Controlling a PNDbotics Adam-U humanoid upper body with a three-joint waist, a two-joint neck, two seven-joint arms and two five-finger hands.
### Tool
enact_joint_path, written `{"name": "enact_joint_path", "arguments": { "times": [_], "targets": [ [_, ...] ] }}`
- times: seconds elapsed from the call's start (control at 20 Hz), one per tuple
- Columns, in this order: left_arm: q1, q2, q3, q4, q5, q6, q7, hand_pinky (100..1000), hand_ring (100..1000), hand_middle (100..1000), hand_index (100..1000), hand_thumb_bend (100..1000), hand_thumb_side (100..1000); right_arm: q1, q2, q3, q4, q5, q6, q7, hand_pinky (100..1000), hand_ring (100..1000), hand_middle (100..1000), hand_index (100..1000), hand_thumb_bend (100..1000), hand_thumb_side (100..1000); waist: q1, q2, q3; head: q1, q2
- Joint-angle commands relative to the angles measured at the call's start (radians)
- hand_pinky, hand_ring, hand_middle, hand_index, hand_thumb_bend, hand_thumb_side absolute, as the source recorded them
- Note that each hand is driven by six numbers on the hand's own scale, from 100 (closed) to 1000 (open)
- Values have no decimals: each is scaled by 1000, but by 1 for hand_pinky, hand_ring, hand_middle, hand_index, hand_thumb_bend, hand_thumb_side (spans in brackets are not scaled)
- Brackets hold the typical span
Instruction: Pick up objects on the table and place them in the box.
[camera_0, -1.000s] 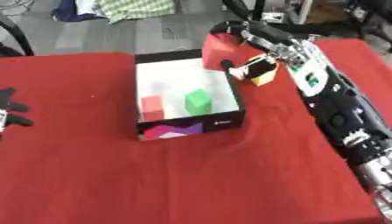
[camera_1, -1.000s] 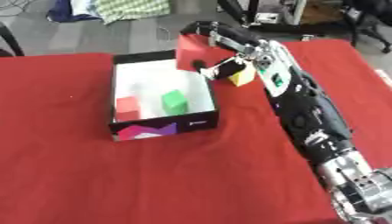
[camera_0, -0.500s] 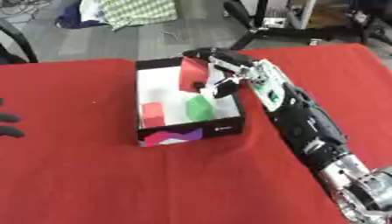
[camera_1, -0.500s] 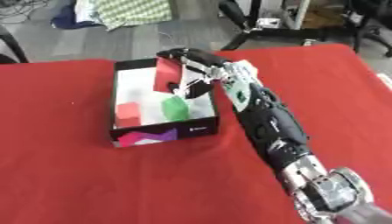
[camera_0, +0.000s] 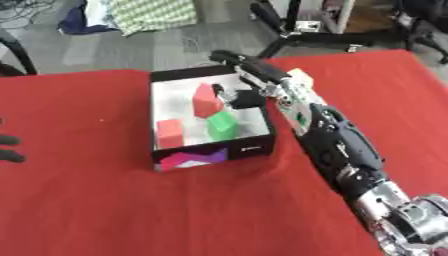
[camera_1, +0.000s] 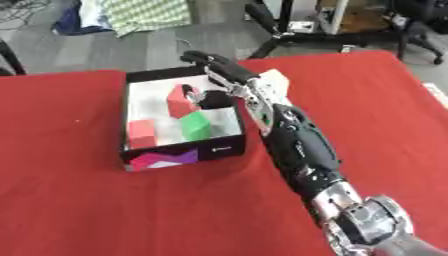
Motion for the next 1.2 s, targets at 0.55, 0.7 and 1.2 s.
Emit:
{"name": "enact_joint_path", "arguments": {
  "times": [0.55,0.7,1.2],
  "targets": [
    [11,21,12,-4,-8,2,6,798,535,600,881,191,896,-9,-183,-105,67,-83,196,-99,1000,1000,1000,1000,100,749,2,-5,-31,6,-20],
    [14,21,11,-4,-9,1,5,799,535,601,881,190,897,-2,-199,-108,113,-68,246,-91,1000,1000,1000,1000,100,783,1,-6,-34,10,-19],
    [17,18,12,-5,-10,2,5,800,536,600,882,188,899,5,-203,-122,167,35,318,-58,1000,1000,1000,1000,100,795,3,-5,-31,21,-19]
  ]
}}
